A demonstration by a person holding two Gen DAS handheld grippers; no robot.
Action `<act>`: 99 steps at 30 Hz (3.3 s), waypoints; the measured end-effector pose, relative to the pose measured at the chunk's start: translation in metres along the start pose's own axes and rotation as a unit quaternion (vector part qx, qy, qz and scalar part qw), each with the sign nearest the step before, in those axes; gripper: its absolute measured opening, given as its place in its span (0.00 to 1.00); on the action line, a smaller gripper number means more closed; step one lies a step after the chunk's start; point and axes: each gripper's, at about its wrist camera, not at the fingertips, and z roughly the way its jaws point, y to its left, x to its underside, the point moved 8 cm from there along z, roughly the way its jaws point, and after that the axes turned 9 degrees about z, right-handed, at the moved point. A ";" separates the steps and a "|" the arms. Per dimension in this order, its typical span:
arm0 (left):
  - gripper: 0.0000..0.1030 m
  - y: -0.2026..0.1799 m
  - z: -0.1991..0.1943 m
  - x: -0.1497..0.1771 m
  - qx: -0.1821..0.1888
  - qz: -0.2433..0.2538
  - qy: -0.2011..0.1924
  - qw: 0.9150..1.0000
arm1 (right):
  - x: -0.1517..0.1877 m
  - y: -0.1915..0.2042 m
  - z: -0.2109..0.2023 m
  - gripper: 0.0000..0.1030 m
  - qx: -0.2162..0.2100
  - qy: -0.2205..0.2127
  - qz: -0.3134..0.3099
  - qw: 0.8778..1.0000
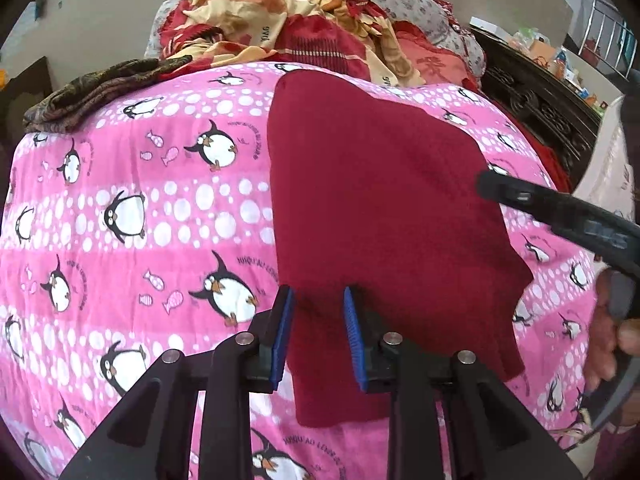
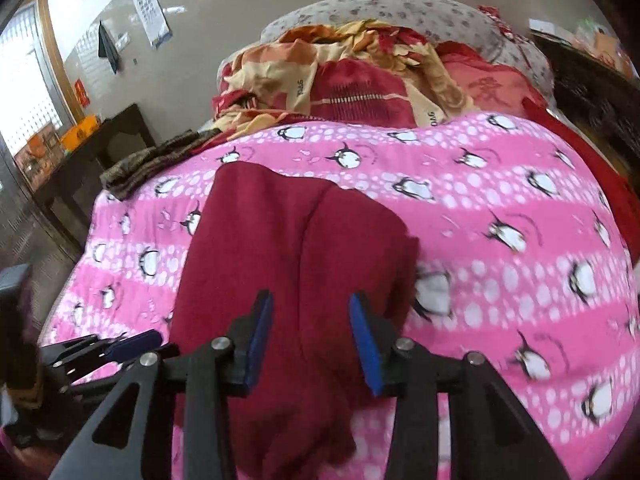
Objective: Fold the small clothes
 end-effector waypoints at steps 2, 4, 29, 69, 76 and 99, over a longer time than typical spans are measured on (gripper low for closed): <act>0.06 0.001 0.004 -0.003 -0.001 0.000 0.001 1.000 | -0.006 -0.001 0.021 0.40 0.017 0.008 -0.002 1.000; 0.08 0.003 0.007 -0.005 -0.002 0.000 0.002 1.000 | -0.015 -0.008 0.037 0.40 0.033 0.007 -0.001 0.999; 0.13 0.012 0.012 -0.005 0.034 -0.029 0.006 0.999 | 0.037 -0.039 0.023 0.65 0.055 0.017 0.002 0.998; 0.14 0.012 -0.006 -0.014 0.183 -0.084 0.002 0.980 | 0.020 -0.006 0.009 0.39 -0.155 0.030 0.098 0.983; 0.14 0.019 -0.068 0.040 0.177 -0.085 0.057 0.979 | 0.065 0.031 -0.038 0.39 -0.186 0.100 0.113 0.971; 0.22 0.049 -0.090 0.095 0.017 -0.081 0.031 0.996 | 0.152 0.098 -0.079 0.56 -0.123 0.075 -0.059 0.988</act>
